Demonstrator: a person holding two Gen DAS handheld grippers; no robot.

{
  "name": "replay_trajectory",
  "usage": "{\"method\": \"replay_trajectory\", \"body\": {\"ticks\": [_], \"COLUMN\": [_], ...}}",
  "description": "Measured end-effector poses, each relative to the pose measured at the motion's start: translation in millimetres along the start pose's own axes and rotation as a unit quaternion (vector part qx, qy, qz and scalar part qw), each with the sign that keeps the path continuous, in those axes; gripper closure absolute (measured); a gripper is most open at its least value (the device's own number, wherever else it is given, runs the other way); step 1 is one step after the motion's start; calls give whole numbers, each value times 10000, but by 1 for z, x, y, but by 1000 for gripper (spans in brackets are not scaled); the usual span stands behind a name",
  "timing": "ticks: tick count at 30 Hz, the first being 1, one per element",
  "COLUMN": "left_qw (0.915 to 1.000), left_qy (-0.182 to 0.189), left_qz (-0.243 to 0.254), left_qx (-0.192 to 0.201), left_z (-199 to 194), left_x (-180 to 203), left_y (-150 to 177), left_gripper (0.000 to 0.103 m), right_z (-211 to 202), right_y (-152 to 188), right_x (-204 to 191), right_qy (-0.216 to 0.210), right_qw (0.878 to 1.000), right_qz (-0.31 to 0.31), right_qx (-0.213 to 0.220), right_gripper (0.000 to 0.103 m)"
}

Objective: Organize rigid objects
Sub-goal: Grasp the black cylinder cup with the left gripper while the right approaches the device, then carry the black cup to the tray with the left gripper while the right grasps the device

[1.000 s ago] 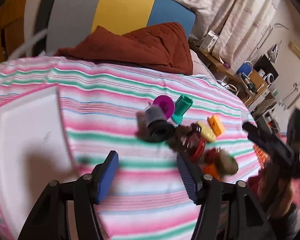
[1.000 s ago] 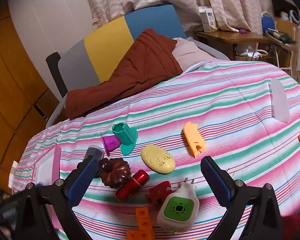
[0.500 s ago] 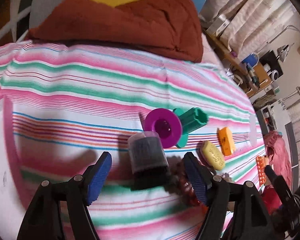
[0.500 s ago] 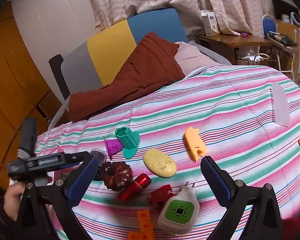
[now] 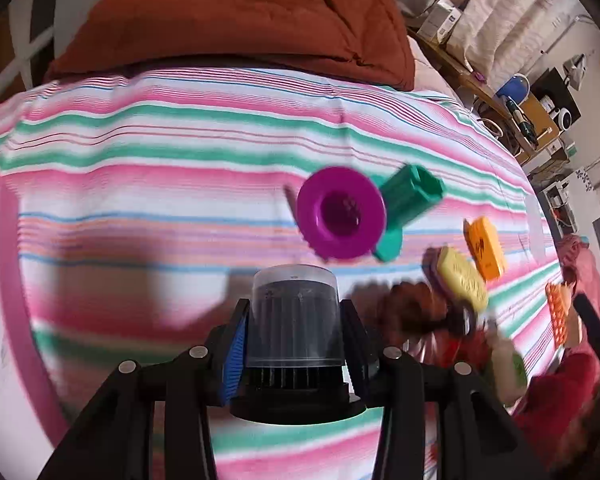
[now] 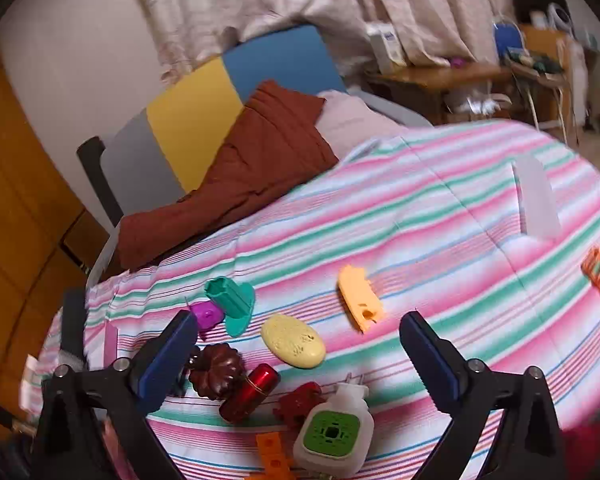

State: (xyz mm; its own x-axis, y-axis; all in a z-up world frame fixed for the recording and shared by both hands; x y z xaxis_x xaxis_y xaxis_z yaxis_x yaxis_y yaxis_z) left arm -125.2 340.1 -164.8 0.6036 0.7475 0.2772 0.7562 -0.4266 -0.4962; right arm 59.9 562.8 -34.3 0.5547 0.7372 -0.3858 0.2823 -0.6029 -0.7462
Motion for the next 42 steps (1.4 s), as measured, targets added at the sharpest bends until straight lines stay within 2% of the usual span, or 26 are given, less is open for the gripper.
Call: {"method": "replay_trajectory", "body": {"ticks": [8,10,13,14,15,22,23,24,27,33,37,42], "left_qw": [9983,9976,9965,9962,9958,9933,9929,9924,9901,9827,9775,9739], "left_qy": [103,127,169,172,179,145,118,83,-166,-968,-1424,-1667], "left_qz": [235,255,298,315,327,214,168,137,52,-515,-740,-943], "left_qx": [515,628,763,794,835,1126,1176,1221,1392,1491,1366,1222], "left_z": [-54,-69,-86,-87,-91,-120,-126,-131,-149,-165,-155,-135], "left_x": [6,6,8,12,14,4,-2,-7,-40,-153,-216,-260], "left_y": [37,46,52,52,53,51,49,48,40,25,16,7], "left_gripper": [60,60,60,60,60,60,60,60,60,60,60,60], "right_z": [28,35,44,45,46,47,48,48,48,46,45,45], "right_y": [33,45,65,69,71,86,89,91,95,95,95,96], "right_x": [17,22,27,26,25,28,29,28,27,27,26,26], "right_qy": [240,431,640,618,577,733,790,823,881,906,897,894], "right_qw": [9942,9903,9813,9798,9791,9714,9692,9675,9643,9641,9640,9639], "right_qz": [176,64,-99,-91,-107,-293,-339,-380,-582,-669,-680,-726], "right_qx": [-1035,-1317,-1811,-1900,-1948,-2239,-2307,-2361,-2427,-2404,-2409,-2402], "right_gripper": [10,12,22,28,29,29,34,44,50,50,50,50]}}
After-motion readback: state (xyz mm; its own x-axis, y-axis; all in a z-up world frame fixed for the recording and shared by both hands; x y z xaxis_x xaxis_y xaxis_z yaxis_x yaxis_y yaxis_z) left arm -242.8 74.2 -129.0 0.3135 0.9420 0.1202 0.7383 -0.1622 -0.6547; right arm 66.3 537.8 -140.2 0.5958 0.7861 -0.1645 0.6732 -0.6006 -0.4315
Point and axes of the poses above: each gripper's, at about its wrist camera, not at the fingertips, and z roughly the way its jaws point, x to its right, y to its underside, the point moved 9 cm from there along z, roughly the way its jaws point, and after that the axes turned 8 degrees about x, right-handed, at the moved point
